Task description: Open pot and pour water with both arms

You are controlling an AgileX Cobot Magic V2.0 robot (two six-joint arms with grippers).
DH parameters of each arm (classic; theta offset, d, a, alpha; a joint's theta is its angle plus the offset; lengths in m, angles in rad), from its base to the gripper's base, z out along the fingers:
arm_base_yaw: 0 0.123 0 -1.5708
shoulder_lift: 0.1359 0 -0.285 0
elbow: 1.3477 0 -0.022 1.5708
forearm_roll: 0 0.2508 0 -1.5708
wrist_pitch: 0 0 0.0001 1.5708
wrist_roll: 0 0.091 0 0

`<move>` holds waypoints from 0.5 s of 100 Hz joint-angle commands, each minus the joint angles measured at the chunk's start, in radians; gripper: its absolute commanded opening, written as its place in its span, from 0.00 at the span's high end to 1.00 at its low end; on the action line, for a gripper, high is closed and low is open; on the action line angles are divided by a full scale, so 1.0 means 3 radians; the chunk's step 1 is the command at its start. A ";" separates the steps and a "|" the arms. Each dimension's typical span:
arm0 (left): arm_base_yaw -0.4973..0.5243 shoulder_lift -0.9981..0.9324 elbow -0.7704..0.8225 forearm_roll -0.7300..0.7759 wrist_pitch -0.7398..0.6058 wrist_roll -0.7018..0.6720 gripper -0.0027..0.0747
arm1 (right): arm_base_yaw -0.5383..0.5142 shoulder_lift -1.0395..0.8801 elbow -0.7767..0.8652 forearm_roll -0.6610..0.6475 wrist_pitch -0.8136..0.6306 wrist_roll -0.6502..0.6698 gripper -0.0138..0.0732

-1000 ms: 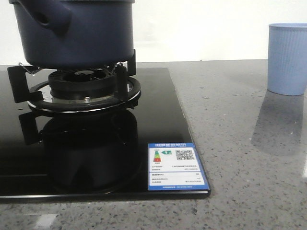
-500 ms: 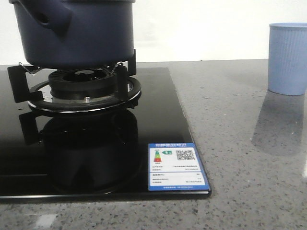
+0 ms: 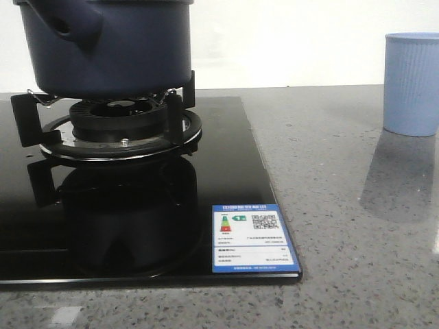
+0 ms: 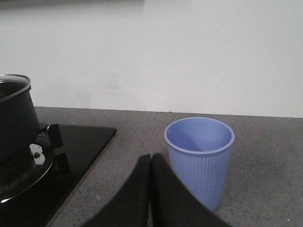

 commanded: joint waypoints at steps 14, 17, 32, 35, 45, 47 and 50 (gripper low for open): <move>0.0312 -0.0044 0.0070 0.1375 -0.0282 -0.1588 0.99 | -0.0007 -0.0009 -0.0084 0.0051 0.0041 -0.0012 0.92; 0.0377 -0.0091 0.0130 0.1593 -0.0282 -0.1902 0.99 | -0.0007 -0.0009 -0.0084 0.0051 0.0041 -0.0012 0.92; 0.0614 -0.0451 0.0521 0.1833 -0.0282 -0.2148 0.99 | -0.0007 -0.0009 -0.0084 0.0051 0.0041 -0.0012 0.92; 0.0649 -0.0529 0.0618 0.1848 -0.0282 -0.2148 0.99 | -0.0007 -0.0009 -0.0084 0.0051 0.0041 -0.0012 0.92; 0.0766 -0.0809 0.0851 0.1936 -0.0175 -0.2148 0.99 | -0.0007 -0.0009 -0.0084 0.0051 0.0041 -0.0012 0.92; 0.0789 -0.0843 0.0891 0.1945 -0.0175 -0.2148 0.99 | -0.0007 -0.0009 -0.0084 0.0051 0.0041 -0.0012 0.92; 0.0819 -0.0919 0.0943 0.1960 -0.0135 -0.2148 0.99 | -0.0007 -0.0009 -0.0084 0.0051 0.0041 -0.0012 0.92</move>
